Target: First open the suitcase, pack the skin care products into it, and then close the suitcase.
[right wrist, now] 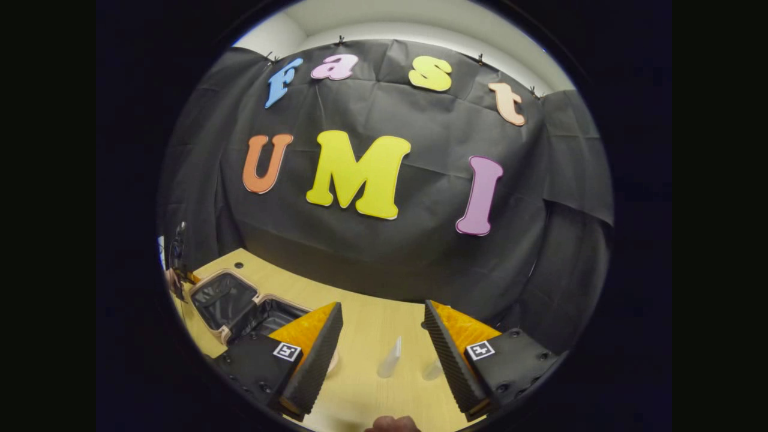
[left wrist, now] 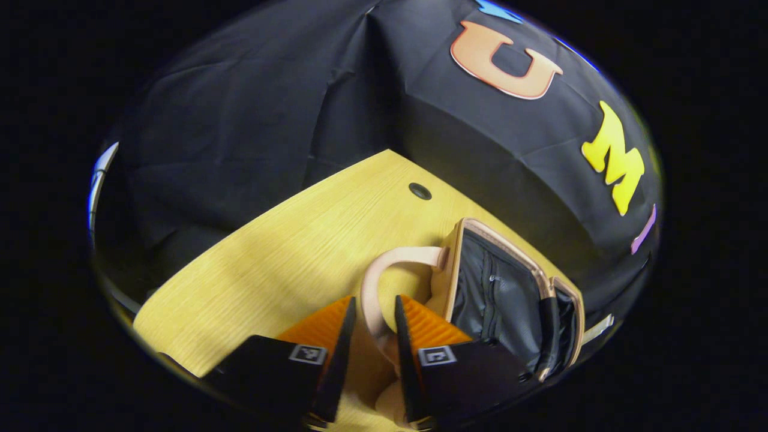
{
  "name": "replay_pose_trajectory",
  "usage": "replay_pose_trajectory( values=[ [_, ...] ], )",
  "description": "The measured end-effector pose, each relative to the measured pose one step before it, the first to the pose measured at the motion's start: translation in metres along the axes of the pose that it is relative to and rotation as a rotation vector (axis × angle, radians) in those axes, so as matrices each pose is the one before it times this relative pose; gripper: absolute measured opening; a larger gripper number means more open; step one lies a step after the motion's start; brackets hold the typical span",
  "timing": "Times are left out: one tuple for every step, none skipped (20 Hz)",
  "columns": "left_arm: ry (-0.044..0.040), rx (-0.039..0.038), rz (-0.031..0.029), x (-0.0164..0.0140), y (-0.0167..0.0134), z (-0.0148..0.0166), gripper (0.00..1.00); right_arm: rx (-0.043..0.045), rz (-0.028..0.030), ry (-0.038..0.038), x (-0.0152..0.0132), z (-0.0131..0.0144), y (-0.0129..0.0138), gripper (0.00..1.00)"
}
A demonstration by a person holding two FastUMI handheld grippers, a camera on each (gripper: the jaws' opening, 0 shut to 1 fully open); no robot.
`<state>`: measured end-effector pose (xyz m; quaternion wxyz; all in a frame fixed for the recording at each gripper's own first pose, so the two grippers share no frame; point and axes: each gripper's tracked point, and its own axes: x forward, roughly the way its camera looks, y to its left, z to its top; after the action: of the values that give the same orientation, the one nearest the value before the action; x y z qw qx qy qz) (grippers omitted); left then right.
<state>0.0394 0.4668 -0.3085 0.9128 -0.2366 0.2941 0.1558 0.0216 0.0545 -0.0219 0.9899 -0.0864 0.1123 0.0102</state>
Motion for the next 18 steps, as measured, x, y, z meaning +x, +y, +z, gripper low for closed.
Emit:
replay_pose_trajectory(
  values=[
    [-0.02204,0.01753,0.00695,-0.00526,-0.0025,0.00724,0.41,0.00521,0.0044,-0.00216,0.0002,0.0004,-0.00014,0.81],
    [-0.03172,0.01739,0.00912,-0.00895,-0.00542,0.01,0.56,0.00434,0.0026,-0.00493,0.00028,-0.00033,-0.00004,0.81],
    [-0.03986,0.02527,0.01272,-0.00872,-0.00398,0.01162,0.72,0.00598,0.00056,-0.00579,-0.00059,0.00024,-0.00193,0.81],
    [-0.03893,0.02865,0.01258,-0.01109,-0.00558,0.01144,1.0,0.01045,0.0012,-0.00544,0.00055,-0.00089,-0.00182,0.81],
    [-0.03174,0.02309,0.00967,-0.01289,-0.00975,0.00938,0.97,0.01475,-0.00172,-0.00004,-0.00015,-0.00131,-0.00335,0.81],
    [-0.0258,0.02214,-0.00538,-0.01236,-0.01448,0.00992,0.97,0.01649,-0.00031,-0.0014,-0.00013,-0.00184,-0.00308,0.81],
    [-0.03186,0.0315,0.01385,-0.01259,-0.0115,0.0102,0.96,0.01366,-0.0029,-0.00054,0.00069,-0.00218,-0.00499,0.81],
    [-0.02932,0.03493,-0.00147,-0.01454,-0.0145,0.01168,0.97,0.00999,-0.00465,-0.00068,0.00049,-0.0024,-0.00571,0.81],
    [-0.03637,0.02931,-0.00569,-0.01458,-0.01816,0.01142,0.98,0.00739,-0.00718,-0.00198,0.00008,-0.00138,-0.00765,0.81],
    [-0.03183,0.01553,-0.02313,-0.01393,-0.02307,0.01101,0.98,0.00953,-0.00571,-0.00215,-0.00041,-0.00258,-0.0071,0.81],
    [-0.02071,0.01356,-0.01789,-0.01149,-0.02551,0.00892,0.98,0.00941,-0.0018,-0.00066,-0.00021,-0.00152,-0.00703,0.81],
    [-0.01473,0.01558,-0.03048,-0.00983,-0.02754,0.00767,0.98,0.00476,-0.00014,0.00413,0.00038,-0.00357,-0.00664,0.81],
    [-0.02319,0.01599,-0.01489,-0.0074,-0.02376,0.00534,0.98,-0.00263,0.00095,-0.00106,-0.00016,-0.00003,-0.0062,0.81],
    [-0.01339,0.01346,-0.03057,-0.00697,-0.02766,0.00412,0.98,0.00019,0.00129,-0.0044,-0.00047,-0.00075,-0.00672,0.81],
    [-0.01479,0.0021,-0.02556,-0.0063,-0.02883,0.00116,0.98,0.00701,-0.0033,-0.00272,-0.00045,-0.00132,-0.00855,0.82],
    [-0.00367,-0.00322,-0.03818,-0.00667,-0.03054,-0.00342,0.97,0.01331,-0.00295,-0.00205,-0.00044,-0.00129,-0.00826,0.81],
    [0.01087,0.00453,-0.03463,-0.0034,-0.03217,-0.0087,0.97,0.01042,-0.00391,-0.00026,0.00034,-0.00125,-0.00835,0.81],
    [0.0217,0.01629,-0.02515,-0.00439,-0.03332,-0.01364,0.97,0.00316,-0.01193,-0.00393,-0.0003,-0.00224,-0.01305,0.81]
  ],
)
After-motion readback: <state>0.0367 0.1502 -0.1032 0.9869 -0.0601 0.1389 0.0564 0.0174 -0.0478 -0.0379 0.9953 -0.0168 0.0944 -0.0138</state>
